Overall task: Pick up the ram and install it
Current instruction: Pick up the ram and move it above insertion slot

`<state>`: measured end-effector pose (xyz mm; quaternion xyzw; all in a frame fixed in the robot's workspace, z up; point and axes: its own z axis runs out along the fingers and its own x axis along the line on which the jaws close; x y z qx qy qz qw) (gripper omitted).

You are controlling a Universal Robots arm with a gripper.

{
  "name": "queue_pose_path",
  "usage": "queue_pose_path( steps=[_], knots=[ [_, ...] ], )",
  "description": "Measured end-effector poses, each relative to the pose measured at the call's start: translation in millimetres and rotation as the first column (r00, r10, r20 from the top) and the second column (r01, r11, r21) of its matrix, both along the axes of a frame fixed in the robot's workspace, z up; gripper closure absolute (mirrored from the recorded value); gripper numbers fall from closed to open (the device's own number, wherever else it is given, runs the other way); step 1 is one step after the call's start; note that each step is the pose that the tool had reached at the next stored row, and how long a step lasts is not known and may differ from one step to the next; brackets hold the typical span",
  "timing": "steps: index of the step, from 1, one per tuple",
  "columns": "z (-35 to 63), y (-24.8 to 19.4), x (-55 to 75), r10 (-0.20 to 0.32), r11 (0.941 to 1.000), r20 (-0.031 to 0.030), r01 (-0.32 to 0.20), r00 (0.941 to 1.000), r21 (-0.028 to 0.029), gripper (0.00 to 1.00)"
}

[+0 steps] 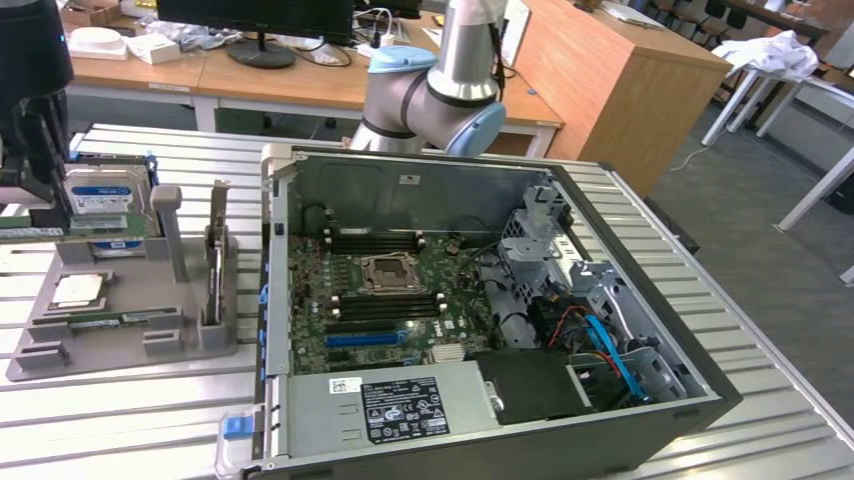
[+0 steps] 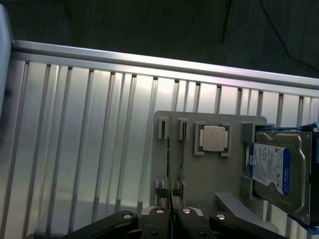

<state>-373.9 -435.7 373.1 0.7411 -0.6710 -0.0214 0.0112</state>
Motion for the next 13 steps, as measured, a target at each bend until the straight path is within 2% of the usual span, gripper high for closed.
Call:
queue_pose_path(
  steps=[13],
  knots=[
    [23.2, 0.0, 0.0, 0.000, 1.0000, -0.0001, 0.000, 1.0000, -0.0001, 0.88]
  ],
)
